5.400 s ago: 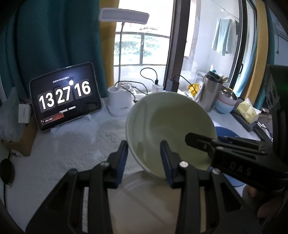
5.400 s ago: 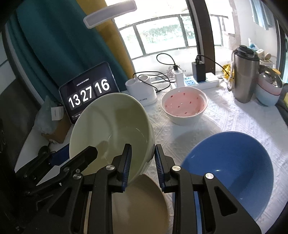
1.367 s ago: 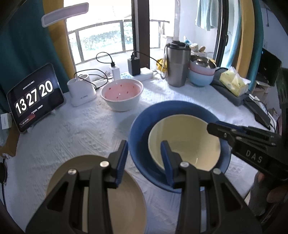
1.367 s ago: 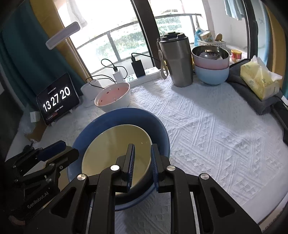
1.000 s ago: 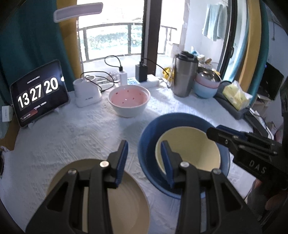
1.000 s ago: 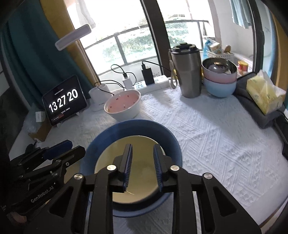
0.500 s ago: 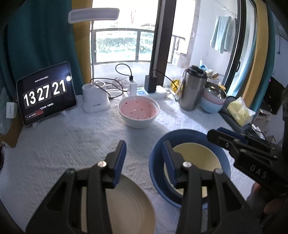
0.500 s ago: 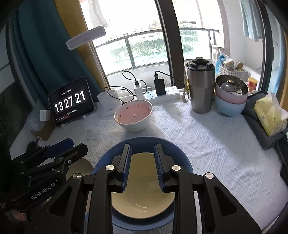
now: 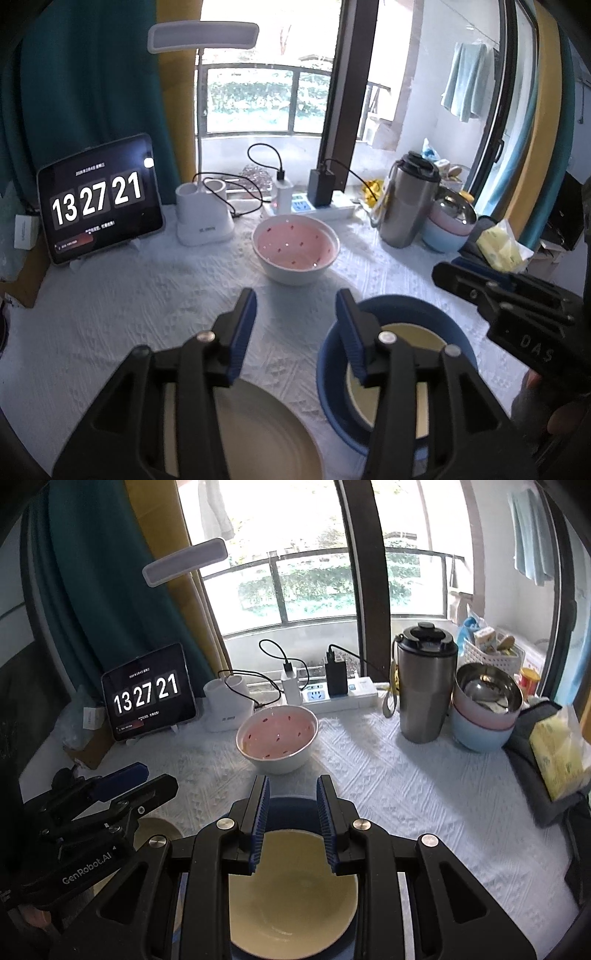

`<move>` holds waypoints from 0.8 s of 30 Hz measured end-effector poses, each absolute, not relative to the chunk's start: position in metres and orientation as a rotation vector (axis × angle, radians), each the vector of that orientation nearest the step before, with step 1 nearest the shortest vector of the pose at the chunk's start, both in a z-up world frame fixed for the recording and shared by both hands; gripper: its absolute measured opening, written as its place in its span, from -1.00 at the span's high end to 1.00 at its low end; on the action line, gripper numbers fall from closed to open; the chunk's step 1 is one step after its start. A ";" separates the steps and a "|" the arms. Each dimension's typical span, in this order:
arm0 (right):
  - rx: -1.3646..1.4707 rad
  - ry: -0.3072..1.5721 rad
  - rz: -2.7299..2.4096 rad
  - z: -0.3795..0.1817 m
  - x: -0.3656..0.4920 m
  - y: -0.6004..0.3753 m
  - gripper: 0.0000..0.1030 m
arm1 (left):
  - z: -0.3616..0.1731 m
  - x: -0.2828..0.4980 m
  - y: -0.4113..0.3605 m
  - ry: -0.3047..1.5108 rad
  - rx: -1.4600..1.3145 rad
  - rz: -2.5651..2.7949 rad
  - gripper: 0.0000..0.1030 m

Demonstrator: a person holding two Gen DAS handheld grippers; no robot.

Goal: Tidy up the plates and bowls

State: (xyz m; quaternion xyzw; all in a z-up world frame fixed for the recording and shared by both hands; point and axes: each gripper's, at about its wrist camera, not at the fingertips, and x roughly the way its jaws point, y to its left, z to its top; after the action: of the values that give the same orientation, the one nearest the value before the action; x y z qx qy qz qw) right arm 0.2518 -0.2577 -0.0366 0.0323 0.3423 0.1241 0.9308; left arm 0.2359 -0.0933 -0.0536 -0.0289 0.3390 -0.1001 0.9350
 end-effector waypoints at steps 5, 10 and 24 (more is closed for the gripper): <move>0.052 0.689 0.278 -0.031 0.264 -0.254 0.46 | -0.055 0.247 -0.093 0.698 -0.073 -0.187 -0.01; 0.025 0.678 0.295 -0.027 0.276 -0.250 0.46 | -0.055 0.255 -0.094 0.696 -0.078 -0.171 -0.04; -0.041 0.711 0.327 -0.029 0.321 -0.252 0.46 | -0.053 0.292 -0.097 0.691 -0.054 -0.134 -0.04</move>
State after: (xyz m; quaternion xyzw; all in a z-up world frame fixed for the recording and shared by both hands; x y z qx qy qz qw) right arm 0.3205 -0.2518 -0.0293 -0.0201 0.3463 0.1596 0.9242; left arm 0.2921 -0.0971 -0.0527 -0.0264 0.3384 -0.0656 0.9383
